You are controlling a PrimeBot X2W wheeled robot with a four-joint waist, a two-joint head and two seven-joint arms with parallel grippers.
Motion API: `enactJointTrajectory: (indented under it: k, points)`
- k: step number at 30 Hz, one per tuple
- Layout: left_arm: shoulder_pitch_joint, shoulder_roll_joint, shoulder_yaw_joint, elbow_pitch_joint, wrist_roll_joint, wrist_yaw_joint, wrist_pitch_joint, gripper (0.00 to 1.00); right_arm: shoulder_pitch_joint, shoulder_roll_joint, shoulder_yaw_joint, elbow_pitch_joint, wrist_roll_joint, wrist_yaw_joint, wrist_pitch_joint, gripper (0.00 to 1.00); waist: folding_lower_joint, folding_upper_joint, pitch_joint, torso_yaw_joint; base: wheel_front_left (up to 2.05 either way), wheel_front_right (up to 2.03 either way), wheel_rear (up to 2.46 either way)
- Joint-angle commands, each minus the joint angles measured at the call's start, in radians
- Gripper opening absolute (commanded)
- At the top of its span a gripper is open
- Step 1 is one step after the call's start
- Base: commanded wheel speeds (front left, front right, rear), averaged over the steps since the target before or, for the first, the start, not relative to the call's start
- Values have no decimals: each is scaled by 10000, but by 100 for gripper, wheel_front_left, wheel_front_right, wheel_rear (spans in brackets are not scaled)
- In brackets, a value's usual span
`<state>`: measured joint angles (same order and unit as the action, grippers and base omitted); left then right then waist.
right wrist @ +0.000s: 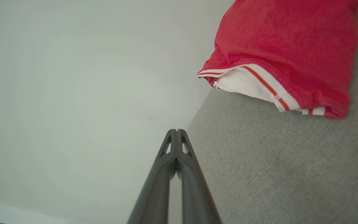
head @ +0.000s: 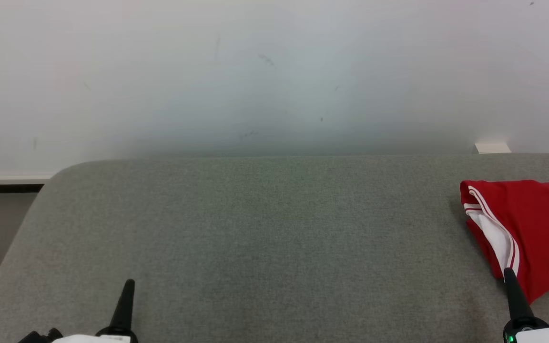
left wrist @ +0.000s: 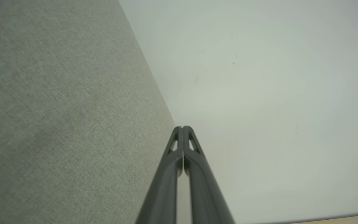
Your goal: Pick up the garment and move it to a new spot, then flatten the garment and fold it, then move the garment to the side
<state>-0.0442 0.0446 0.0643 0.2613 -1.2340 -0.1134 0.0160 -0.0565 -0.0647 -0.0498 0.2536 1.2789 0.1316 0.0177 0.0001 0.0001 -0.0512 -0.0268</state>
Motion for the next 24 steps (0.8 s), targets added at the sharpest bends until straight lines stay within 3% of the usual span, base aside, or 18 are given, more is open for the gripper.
enactJointTrajectory:
  k: [1, 24]
  points:
    - [-217, 68, 79, -87, -336, -42, 65, 0, -191, -17, -94, -126, 271, -10, 56, 0, -1, -1, 19, 11, 0, 0, 0]
    - [-482, 79, 319, -134, -2199, -125, 575, 0, -412, 77, -416, -125, 1948, -13, 559, 0, -1, -1, 274, 136, 0, 0, 0]
